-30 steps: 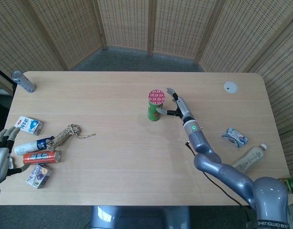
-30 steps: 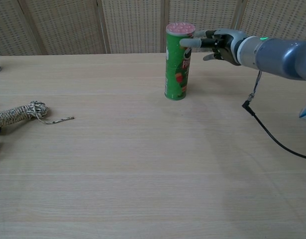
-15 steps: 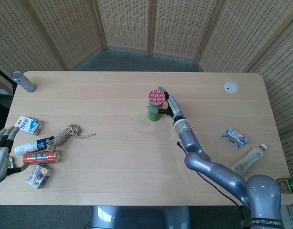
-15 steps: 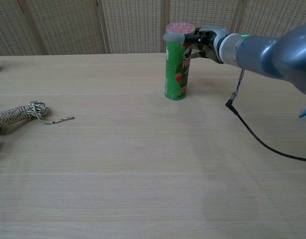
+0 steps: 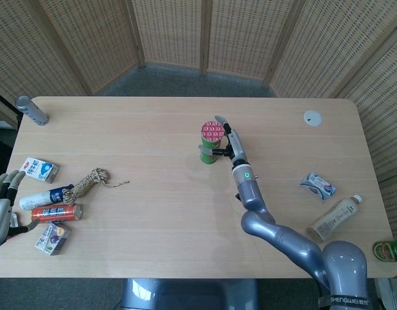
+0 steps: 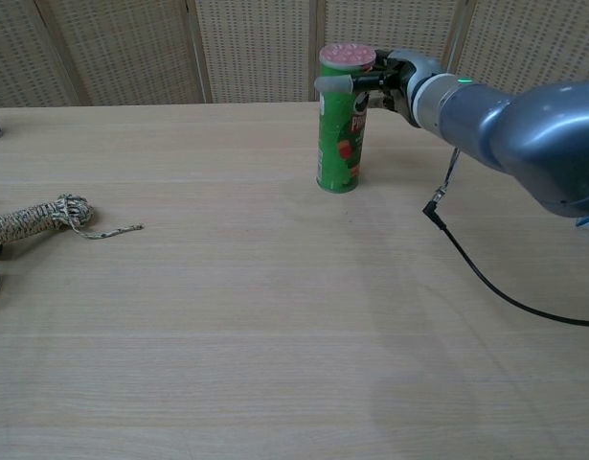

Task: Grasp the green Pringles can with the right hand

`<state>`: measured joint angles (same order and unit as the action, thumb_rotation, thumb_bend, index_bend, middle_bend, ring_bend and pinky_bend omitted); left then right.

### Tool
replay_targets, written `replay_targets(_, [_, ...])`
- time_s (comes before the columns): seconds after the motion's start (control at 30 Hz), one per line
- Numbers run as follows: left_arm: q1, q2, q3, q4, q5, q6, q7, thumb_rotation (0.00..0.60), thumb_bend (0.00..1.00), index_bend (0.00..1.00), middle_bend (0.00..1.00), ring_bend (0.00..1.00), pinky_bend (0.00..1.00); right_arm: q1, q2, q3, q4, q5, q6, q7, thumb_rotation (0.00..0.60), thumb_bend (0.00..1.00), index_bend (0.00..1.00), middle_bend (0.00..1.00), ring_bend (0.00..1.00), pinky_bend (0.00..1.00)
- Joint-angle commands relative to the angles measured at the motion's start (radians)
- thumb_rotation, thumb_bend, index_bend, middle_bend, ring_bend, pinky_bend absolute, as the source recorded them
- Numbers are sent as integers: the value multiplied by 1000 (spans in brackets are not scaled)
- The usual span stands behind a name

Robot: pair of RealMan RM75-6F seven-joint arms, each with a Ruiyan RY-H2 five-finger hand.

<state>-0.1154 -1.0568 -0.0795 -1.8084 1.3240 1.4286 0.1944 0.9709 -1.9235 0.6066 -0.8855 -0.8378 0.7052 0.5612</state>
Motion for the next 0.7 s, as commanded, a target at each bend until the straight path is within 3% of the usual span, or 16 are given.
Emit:
replay_targets(0.03, [0,0,0,0,0,0,0,600,0,0,0,0,0,-6,-9,13,-5,-7,2,27,600,0,228,144,0,0])
replay_targets(0.2, [0,0,1,0,0,-1,-1,600,0,0,0,0,0,-10,-19,11,-9,-32,12,41,600,0,383,313,13,48])
replay_targets(0.4, [0,3,1,-1,2,1,-4,600,0,0,0,0,0,-15,-35,21,-2,-24,29,40,600,0,523,472,141,149])
replay_targets(0.53, [0,3,1,0,2,0,-6,600,0,0,0,0,0,-25,-37,24,-6,-25,43,40,600,0,582,534,209,218])
replay_targets(0.7, [-3,1,2,-1,1,-6,-6,600,0,0,0,0,0,-43,-11,31,-49,-32,55,38,600,0,587,540,213,224])
